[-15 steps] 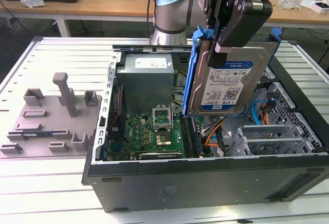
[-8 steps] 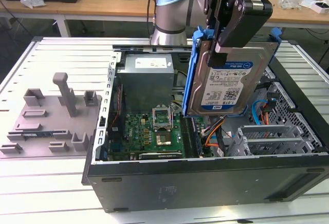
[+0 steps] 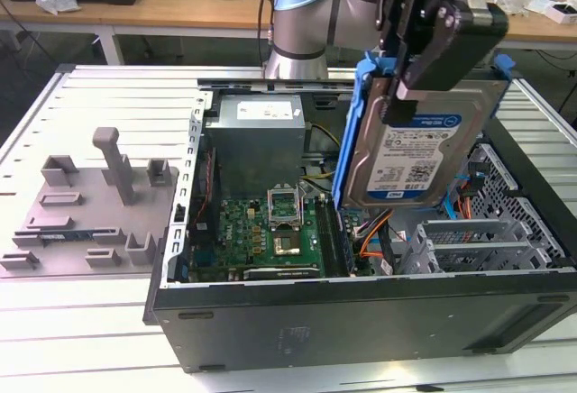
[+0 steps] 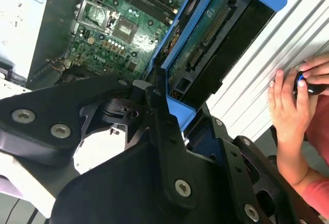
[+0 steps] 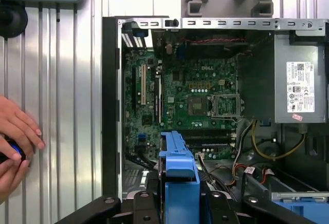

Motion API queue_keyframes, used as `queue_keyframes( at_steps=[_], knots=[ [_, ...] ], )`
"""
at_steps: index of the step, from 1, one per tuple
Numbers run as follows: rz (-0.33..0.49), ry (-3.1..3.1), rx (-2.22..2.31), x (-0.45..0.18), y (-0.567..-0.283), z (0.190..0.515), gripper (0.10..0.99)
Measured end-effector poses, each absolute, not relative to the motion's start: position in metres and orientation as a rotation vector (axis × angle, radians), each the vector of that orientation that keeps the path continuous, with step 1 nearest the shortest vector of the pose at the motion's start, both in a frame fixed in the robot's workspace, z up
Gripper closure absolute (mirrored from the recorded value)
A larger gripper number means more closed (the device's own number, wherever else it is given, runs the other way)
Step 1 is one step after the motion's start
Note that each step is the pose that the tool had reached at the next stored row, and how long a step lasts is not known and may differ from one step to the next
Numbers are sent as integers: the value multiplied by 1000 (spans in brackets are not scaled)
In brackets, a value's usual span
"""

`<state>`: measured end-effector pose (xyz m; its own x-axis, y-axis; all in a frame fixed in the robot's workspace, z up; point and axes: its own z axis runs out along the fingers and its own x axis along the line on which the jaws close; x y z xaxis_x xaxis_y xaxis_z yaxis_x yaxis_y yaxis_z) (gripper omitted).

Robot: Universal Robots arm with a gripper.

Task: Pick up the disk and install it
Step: 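Insert the disk into the insertion slot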

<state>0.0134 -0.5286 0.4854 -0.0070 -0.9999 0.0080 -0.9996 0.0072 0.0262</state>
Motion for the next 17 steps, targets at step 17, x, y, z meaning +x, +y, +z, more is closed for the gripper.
queue_keyframes(
  at_steps=[17],
  knots=[
    [-22,-2211,2196,84,-537,484,722]
  ],
)
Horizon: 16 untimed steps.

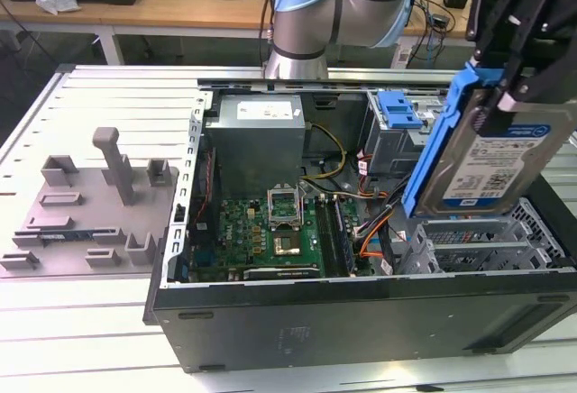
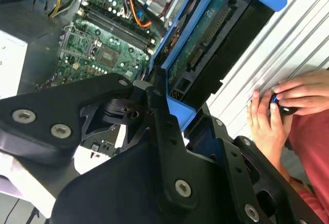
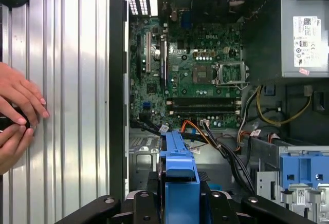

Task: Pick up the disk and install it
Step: 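Insert the disk into the insertion slot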

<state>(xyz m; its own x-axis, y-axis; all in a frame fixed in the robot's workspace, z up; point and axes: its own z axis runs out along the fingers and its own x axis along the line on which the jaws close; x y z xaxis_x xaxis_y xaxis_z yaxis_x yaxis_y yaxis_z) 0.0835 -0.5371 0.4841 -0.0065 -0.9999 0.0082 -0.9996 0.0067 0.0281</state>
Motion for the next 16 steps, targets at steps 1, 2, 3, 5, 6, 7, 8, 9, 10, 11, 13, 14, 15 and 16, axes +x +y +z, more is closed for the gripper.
queue_keyframes(
  at_steps=[1,2,3,5,6,7,8,9,10,11,13,14,15,16],
  knots=[
    [-22,-2210,2196,87,-537,484,722],
    [-22,-2210,2196,89,-537,484,722],
    [-22,-2210,2196,93,-537,484,722],
    [-22,-2210,2197,99,-537,483,722],
    [-22,-2209,2197,101,-537,483,722],
    [-22,-2209,2198,103,-537,483,722],
    [-22,-2209,2198,105,-537,482,722],
    [-22,-2208,2199,107,-537,482,722],
    [-22,-2208,2199,108,-537,482,722],
    [-22,-2207,2199,109,-537,481,722],
    [-22,-2206,2200,112,-537,480,722],
    [-22,-2205,2201,112,-537,480,722],
    [-22,-2204,2203,112,-537,479,722],
    [-22,-2203,2204,112,-537,479,722]
  ],
)
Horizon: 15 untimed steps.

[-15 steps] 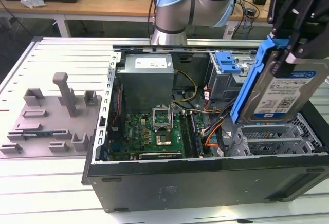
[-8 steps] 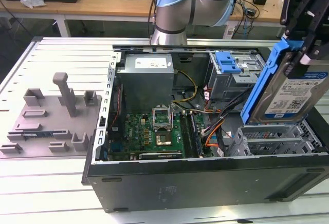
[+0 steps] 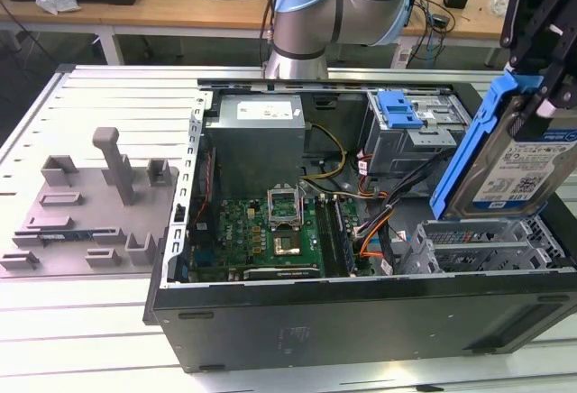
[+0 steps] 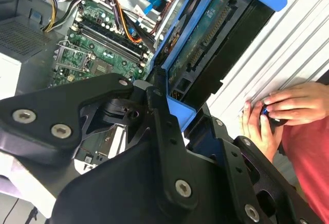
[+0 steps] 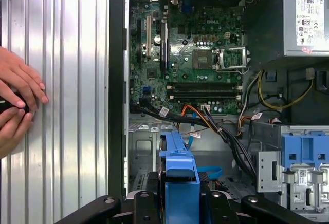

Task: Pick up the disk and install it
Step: 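Insert the disk into the insertion slot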

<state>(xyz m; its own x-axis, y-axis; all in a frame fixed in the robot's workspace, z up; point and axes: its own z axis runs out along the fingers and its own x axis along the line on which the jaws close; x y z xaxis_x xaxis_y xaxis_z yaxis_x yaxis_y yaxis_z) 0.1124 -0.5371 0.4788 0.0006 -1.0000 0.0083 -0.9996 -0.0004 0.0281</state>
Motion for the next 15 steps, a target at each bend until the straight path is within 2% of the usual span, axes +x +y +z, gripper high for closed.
queue_keyframes(
  at_steps=[15],
  knots=[
    [-22,-2201,2205,113,-537,473,722]
  ],
)
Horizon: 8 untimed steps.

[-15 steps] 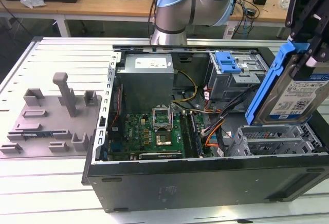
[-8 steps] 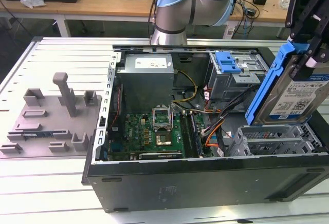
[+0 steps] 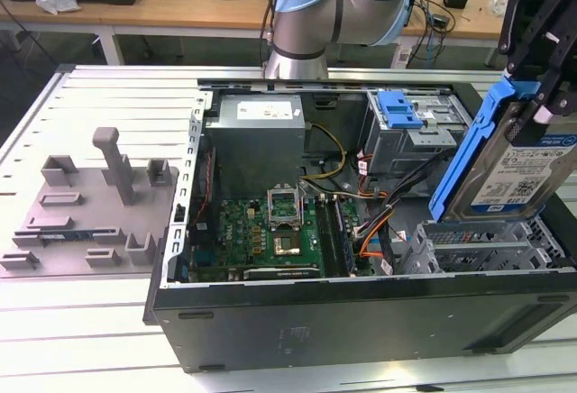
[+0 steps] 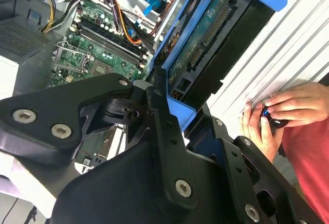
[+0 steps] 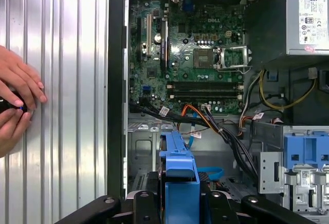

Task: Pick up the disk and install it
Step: 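Insert the disk into the insertion slot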

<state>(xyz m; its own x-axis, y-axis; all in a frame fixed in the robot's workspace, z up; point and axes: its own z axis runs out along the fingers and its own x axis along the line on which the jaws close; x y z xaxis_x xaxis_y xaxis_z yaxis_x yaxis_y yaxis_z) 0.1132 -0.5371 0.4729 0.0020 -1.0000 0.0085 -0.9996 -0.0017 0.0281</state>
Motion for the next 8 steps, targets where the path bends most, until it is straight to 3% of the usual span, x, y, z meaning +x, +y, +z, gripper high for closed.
queue_keyframes(
  at_steps=[8],
  knots=[
    [-22,-2201,2205,113,-537,468,722]
  ],
)
